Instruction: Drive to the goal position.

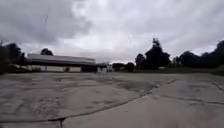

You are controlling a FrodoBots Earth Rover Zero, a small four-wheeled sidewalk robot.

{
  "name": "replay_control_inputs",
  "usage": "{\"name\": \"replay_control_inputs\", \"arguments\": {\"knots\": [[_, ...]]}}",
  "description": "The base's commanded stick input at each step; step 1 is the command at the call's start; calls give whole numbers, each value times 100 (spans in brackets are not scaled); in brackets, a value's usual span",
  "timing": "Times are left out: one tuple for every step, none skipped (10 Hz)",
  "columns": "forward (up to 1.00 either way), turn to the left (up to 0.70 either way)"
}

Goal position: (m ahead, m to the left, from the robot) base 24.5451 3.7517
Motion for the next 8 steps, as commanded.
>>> {"name": "replay_control_inputs", "arguments": {"knots": [[70,0],[70,0],[70,0],[70,0],[70,0],[70,0],[70,0],[70,0]]}}
